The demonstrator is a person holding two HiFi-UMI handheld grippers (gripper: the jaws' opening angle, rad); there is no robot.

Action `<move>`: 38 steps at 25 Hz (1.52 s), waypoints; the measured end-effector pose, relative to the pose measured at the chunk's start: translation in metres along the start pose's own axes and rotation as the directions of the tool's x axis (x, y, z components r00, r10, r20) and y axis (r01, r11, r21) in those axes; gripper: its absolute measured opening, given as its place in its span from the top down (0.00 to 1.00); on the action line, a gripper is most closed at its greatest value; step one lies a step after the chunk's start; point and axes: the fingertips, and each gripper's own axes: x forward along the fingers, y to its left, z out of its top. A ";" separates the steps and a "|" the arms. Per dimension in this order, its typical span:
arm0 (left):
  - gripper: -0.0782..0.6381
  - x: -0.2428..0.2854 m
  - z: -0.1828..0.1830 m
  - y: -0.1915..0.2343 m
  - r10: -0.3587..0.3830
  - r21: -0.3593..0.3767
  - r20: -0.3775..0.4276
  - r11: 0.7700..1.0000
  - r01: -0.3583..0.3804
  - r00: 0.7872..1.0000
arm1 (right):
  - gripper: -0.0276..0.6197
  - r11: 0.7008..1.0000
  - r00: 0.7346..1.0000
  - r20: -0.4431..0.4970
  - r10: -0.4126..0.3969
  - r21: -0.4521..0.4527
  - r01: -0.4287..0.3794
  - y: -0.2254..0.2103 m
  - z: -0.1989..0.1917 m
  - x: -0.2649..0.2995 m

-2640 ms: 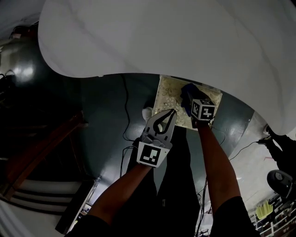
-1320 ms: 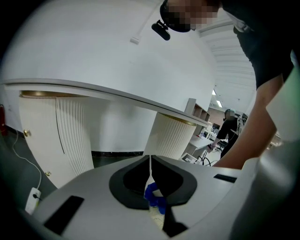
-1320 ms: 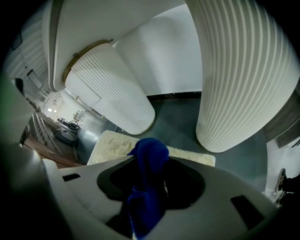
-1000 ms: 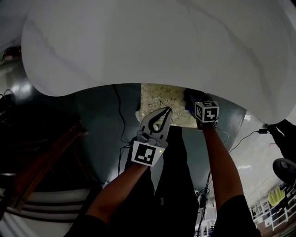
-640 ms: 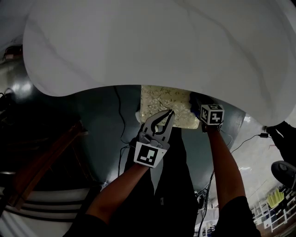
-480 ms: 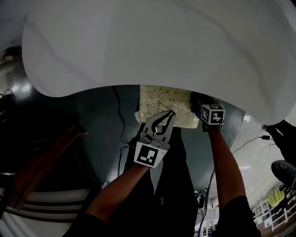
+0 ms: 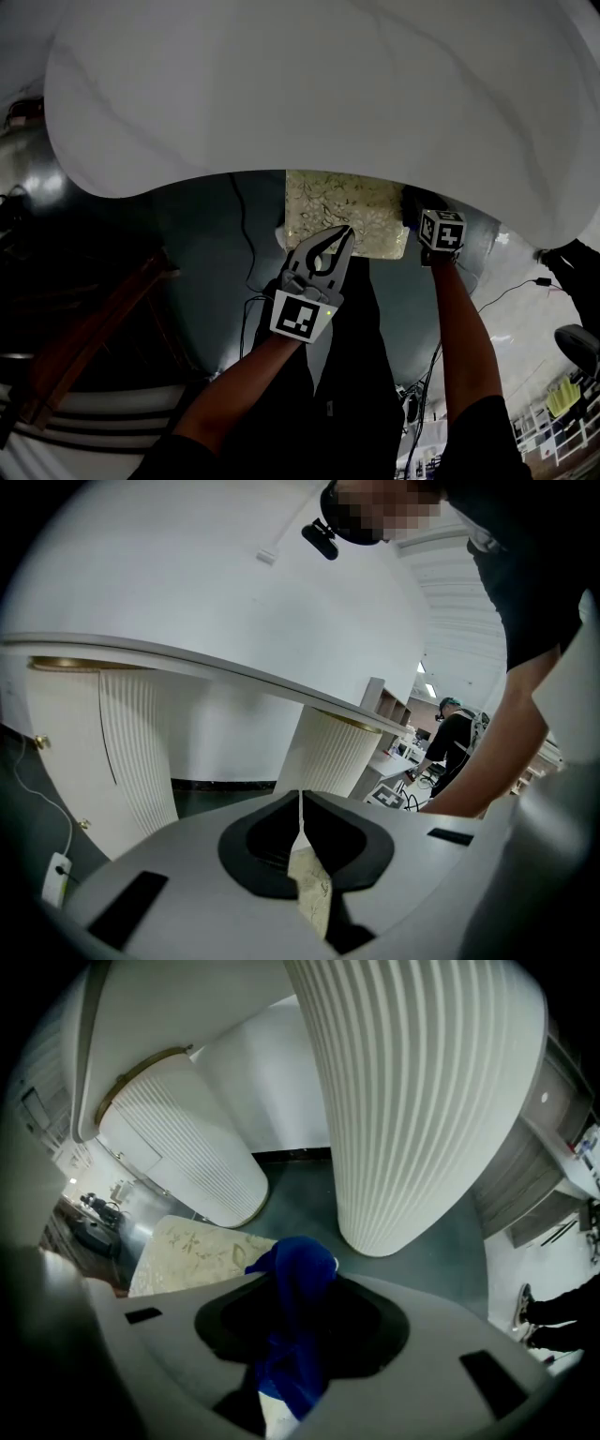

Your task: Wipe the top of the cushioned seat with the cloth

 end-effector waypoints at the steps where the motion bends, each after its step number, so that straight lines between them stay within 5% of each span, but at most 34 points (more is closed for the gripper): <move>1: 0.86 -0.002 -0.001 0.003 0.003 -0.002 -0.001 1.000 -0.003 1.000 | 0.70 1.000 1.000 0.003 -0.027 0.000 0.027 -0.007 -0.001 -0.001; 9: 0.86 -0.027 -0.005 0.035 0.057 -0.004 0.009 0.998 -0.057 0.998 | 0.71 1.000 0.994 0.101 -0.028 0.006 0.028 0.016 0.014 -0.035; 21: 0.86 -0.086 -0.008 0.070 0.112 -0.020 0.040 0.994 -0.112 0.993 | 0.71 0.988 0.944 0.292 0.151 -0.008 -0.155 0.177 0.055 -0.085; 29: 0.86 -0.125 -0.008 0.113 0.221 -0.076 0.054 0.973 -0.217 0.974 | 0.71 0.969 0.943 0.226 0.245 -0.052 -0.240 0.285 0.056 -0.067; 38: 0.86 -0.169 -0.031 0.152 0.281 -0.109 0.042 0.955 -0.275 0.959 | 0.71 0.958 0.955 0.099 0.280 -0.086 -0.272 0.359 0.029 -0.016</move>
